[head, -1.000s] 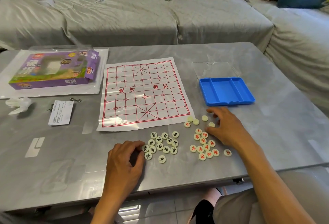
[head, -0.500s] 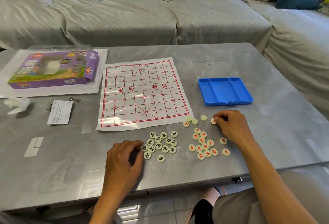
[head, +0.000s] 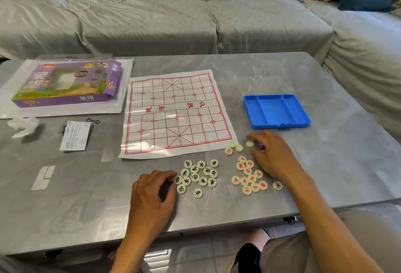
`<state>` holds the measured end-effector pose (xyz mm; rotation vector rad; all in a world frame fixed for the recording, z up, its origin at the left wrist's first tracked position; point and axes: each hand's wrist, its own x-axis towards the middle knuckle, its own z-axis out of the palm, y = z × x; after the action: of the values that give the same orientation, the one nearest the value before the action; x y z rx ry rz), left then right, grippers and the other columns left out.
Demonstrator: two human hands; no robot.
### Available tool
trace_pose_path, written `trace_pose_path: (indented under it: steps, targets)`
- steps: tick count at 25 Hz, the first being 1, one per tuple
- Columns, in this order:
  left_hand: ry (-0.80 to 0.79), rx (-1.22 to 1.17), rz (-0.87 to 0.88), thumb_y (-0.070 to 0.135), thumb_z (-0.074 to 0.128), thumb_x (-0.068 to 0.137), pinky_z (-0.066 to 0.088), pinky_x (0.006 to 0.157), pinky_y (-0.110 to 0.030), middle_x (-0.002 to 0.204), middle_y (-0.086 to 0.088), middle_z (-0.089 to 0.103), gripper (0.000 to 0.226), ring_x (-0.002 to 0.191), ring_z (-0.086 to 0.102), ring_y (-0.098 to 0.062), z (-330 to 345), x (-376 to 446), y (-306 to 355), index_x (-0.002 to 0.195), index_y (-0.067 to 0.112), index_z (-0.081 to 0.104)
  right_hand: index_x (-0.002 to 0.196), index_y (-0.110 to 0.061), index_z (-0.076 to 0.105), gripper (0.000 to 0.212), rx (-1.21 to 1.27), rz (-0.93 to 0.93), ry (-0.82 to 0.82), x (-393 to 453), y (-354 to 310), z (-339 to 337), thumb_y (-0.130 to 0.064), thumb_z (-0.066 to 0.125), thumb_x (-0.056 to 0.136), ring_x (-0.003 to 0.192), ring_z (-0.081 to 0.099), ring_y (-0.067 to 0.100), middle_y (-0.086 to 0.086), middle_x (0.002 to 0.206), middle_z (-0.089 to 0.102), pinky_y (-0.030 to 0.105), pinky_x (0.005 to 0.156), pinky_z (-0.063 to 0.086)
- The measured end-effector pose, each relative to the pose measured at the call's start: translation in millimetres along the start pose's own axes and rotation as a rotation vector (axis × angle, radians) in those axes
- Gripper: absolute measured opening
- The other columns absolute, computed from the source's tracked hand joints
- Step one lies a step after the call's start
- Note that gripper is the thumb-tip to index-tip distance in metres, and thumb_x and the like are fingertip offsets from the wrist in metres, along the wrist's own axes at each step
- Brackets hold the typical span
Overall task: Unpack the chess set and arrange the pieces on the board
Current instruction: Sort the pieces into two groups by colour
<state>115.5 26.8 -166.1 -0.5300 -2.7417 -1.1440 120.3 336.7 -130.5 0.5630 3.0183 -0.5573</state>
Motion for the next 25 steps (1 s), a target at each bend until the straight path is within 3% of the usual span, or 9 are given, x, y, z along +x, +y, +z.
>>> trace_pose_path:
  steps: [6,13,18,22,25]
  targets:
    - [0.000,0.004,0.002,0.048,0.046,0.083,0.039,0.083,-0.028,0.093,0.018,0.063,0.034,0.088,0.053,-0.006,-0.2,-0.3,1.2,0.102,0.028,0.066,0.116,-0.019,0.063,0.023,0.143,0.059,0.071,3.8,-2.1,1.9,-0.027,0.053,0.097,0.096,0.050,0.009,0.002,0.117,0.061,0.022,0.087,0.041]
    - [0.001,0.011,-0.005,0.041,0.053,0.083,0.040,0.084,-0.030,0.094,0.017,0.065,0.028,0.088,0.054,-0.008,-0.3,-0.2,1.8,0.101,0.026,0.067,0.112,-0.019,0.068,0.021,0.410,0.187,0.117,2.7,-0.1,-1.7,-0.021,0.055,0.095,0.094,0.055,0.009,0.000,0.111,0.066,0.023,0.085,0.041]
    - [0.005,0.007,0.006,0.047,0.047,0.083,0.041,0.084,-0.030,0.093,0.018,0.064,0.034,0.088,0.053,-0.006,-0.9,-0.2,1.8,0.102,0.027,0.067,0.103,-0.022,0.067,0.013,0.169,0.169,0.085,3.0,1.9,-5.1,-0.024,0.060,0.092,0.091,0.053,0.009,0.000,0.110,0.064,0.023,0.082,0.044]
    - [0.004,0.010,0.006,0.048,0.046,0.083,0.039,0.083,-0.027,0.093,0.018,0.064,0.035,0.088,0.053,-0.006,-0.4,0.1,1.2,0.102,0.028,0.067,0.115,-0.028,0.060,0.029,0.073,-0.084,0.080,-1.6,-14.2,6.3,-0.042,0.061,0.089,0.100,0.047,0.007,-0.009,0.111,0.057,0.021,0.083,0.041]
    - [0.006,0.011,0.004,0.048,0.046,0.083,0.038,0.083,-0.026,0.093,0.018,0.064,0.035,0.088,0.053,-0.005,-0.3,0.3,0.8,0.102,0.028,0.067,0.107,-0.026,0.064,0.031,0.023,-0.095,0.102,-1.5,-22.0,14.0,-0.049,0.061,0.087,0.098,0.047,0.009,-0.008,0.107,0.059,0.024,0.081,0.045]
